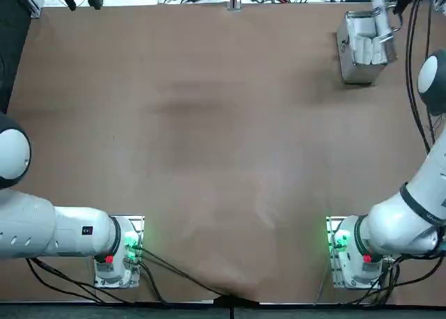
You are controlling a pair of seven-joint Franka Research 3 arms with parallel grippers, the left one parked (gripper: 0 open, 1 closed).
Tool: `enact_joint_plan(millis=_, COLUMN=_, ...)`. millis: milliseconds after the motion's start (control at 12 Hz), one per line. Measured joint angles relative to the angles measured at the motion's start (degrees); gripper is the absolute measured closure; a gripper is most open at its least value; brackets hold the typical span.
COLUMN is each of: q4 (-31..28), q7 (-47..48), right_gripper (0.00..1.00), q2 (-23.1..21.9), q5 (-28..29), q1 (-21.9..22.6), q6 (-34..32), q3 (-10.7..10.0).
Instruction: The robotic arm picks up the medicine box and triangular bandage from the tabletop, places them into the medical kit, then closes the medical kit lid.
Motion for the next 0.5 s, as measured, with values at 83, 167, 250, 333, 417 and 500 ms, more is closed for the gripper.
enact_joint_plan(millis=83, q4=0.00, q7=0.00, right_gripper=0.99, q2=-0.10, q5=0.00, q1=0.51, q6=-0.33, q3=0.01)
enact_joint_plan(millis=167, q4=0.00, q7=0.00, right_gripper=0.99, q2=-0.26, q5=0.03, q1=0.86, q6=-0.79, q3=0.02)
enact_joint_plan(millis=250, q4=0.00, q7=0.00, right_gripper=0.99, q2=-0.47, q5=0.05, q1=1.15, q6=-1.18, q3=0.03)
enact_joint_plan(millis=333, q4=0.03, q7=0.00, right_gripper=0.99, q2=-0.69, q5=0.07, q1=1.47, q6=-1.47, q3=0.04)
enact_joint_plan(millis=417, q4=0.10, q7=0.00, right_gripper=0.99, q2=-0.93, q5=0.07, q1=1.83, q6=-1.94, q3=0.05)
enact_joint_plan(millis=500, q4=0.14, q7=0.00, right_gripper=0.98, q2=-1.29, q5=0.08, q1=2.25, q6=-2.71, q3=0.08)
